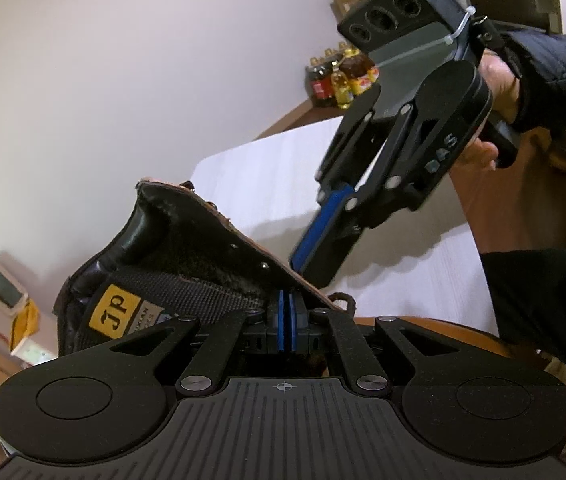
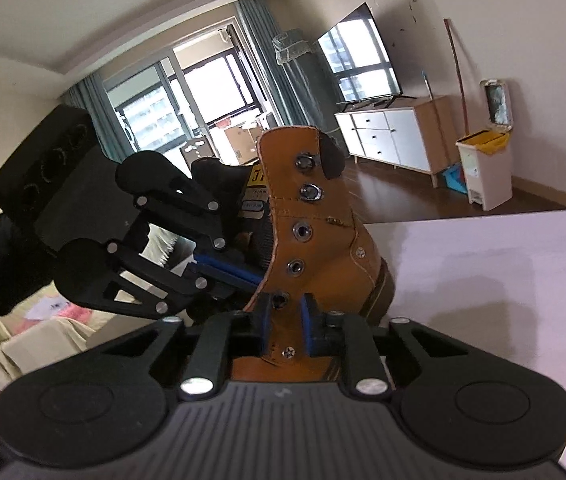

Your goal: Lace up shoes with both hands

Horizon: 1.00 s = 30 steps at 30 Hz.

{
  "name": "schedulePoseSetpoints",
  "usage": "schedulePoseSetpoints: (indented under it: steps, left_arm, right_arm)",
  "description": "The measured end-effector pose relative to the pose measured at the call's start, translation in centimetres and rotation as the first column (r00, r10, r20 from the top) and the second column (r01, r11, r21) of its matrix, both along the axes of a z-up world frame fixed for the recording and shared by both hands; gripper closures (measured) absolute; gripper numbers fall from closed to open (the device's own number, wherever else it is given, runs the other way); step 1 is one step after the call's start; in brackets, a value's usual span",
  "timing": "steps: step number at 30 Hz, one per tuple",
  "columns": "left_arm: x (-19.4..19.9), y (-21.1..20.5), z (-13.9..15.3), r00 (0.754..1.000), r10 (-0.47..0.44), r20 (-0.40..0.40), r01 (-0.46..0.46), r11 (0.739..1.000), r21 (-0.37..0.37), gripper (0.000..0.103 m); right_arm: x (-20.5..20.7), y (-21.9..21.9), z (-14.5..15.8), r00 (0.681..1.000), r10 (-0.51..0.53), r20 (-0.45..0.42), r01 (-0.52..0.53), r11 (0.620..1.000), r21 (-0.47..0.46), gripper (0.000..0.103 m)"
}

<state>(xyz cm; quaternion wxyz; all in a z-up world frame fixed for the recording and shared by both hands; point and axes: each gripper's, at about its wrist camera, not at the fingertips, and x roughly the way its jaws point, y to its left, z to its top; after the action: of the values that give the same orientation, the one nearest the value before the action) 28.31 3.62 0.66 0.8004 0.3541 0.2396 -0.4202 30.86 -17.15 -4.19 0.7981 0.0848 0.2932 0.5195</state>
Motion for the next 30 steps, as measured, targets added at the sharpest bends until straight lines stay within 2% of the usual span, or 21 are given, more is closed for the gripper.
schedulePoseSetpoints:
  steps: [4, 6, 8, 11, 13, 14, 15, 16, 17, 18, 19, 20, 22, 25, 27, 30]
  left_arm:
    - [0.0, 0.2, 0.3, 1.000, 0.023, -0.017, -0.023, 0.999, -0.031, 0.095]
    - [-0.4, 0.8, 1.0, 0.999, 0.046, -0.027, -0.047, 0.997, -0.056, 0.087]
    - [-1.2, 2.0, 1.7, 0.997, 0.071, -0.018, -0.072, 0.993, -0.091, 0.073]
    - [-2.9, 3.9, 2.8, 0.992, 0.126, 0.008, -0.124, 0.983, -0.138, 0.072]
    - [-4.0, 5.3, 3.3, 0.982, 0.187, 0.025, -0.180, 0.969, -0.166, 0.072]
    - [-4.5, 5.9, 3.3, 0.976, 0.216, 0.028, -0.208, 0.962, -0.174, 0.072]
    - [-5.0, 6.6, 3.3, 0.968, 0.250, 0.030, -0.241, 0.953, -0.183, 0.072]
    - [-5.5, 7.2, 3.2, 0.959, 0.283, 0.031, -0.272, 0.943, -0.192, 0.072]
    - [-5.9, 7.6, 3.2, 0.952, 0.306, 0.024, -0.295, 0.935, -0.198, 0.071]
    - [-6.3, 7.9, 2.9, 0.944, 0.329, 0.024, -0.317, 0.927, -0.201, 0.071]
    - [-6.8, 8.2, 2.7, 0.936, 0.351, 0.025, -0.339, 0.918, -0.203, 0.070]
    - [-7.1, 8.4, 2.4, 0.927, 0.374, 0.023, -0.361, 0.910, -0.204, 0.070]
    - [-7.6, 8.8, 1.6, 0.911, 0.413, 0.022, -0.400, 0.893, -0.206, 0.069]
    - [-8.0, 9.1, 0.9, 0.892, 0.450, 0.043, -0.436, 0.882, -0.177, 0.069]
    - [-8.1, 9.2, 0.1, 0.882, 0.466, 0.066, -0.454, 0.879, -0.148, 0.069]
    - [-7.6, 9.5, -1.1, 0.877, 0.474, 0.081, -0.463, 0.878, -0.123, 0.069]
  right_arm:
    - [-0.2, -0.9, 0.2, 1.000, -0.021, -0.022, 0.022, 1.000, 0.018, 0.101]
    - [-1.2, -1.9, 1.0, 0.998, -0.057, 0.014, 0.058, 0.998, -0.025, 0.101]
    - [-2.0, -3.6, 1.6, 0.994, -0.101, 0.033, 0.103, 0.993, -0.058, 0.101]
    - [-3.6, -7.5, 2.1, 0.975, -0.216, 0.054, 0.222, 0.966, -0.134, 0.101]
    - [-4.8, -10.9, 2.3, 0.943, -0.325, 0.068, 0.332, 0.922, -0.197, 0.101]
    - [-5.3, -12.4, 2.4, 0.916, -0.390, 0.094, 0.401, 0.882, -0.248, 0.101]
    - [-6.1, -14.3, 2.5, 0.872, -0.469, 0.139, 0.488, 0.815, -0.313, 0.101]
    - [-6.5, -15.3, 2.6, 0.842, -0.510, 0.177, 0.538, 0.764, -0.357, 0.101]
    - [-7.0, -16.2, 2.7, 0.806, -0.544, 0.234, 0.588, 0.692, -0.418, 0.100]
    - [-7.4, -16.9, 2.7, 0.786, -0.555, 0.273, 0.613, 0.640, -0.463, 0.100]
    - [-7.7, -17.1, 2.7, 0.780, -0.556, 0.287, 0.619, 0.624, -0.477, 0.095]
    - [-8.1, -16.9, 2.8, 0.782, -0.547, 0.301, 0.619, 0.623, -0.478, 0.088]
    - [-8.9, -16.0, 3.1, 0.793, -0.514, 0.328, 0.609, 0.638, -0.472, 0.085]
    - [-9.8, -12.1, 3.6, 0.850, -0.385, 0.359, 0.518, 0.735, -0.437, 0.085]
    - [-9.9, -8.4, 3.2, 0.894, -0.247, 0.374, 0.403, 0.808, -0.429, 0.083]
    - [-9.7, -3.1, 2.2, 0.908, -0.073, 0.412, 0.274, 0.848, -0.454, 0.081]
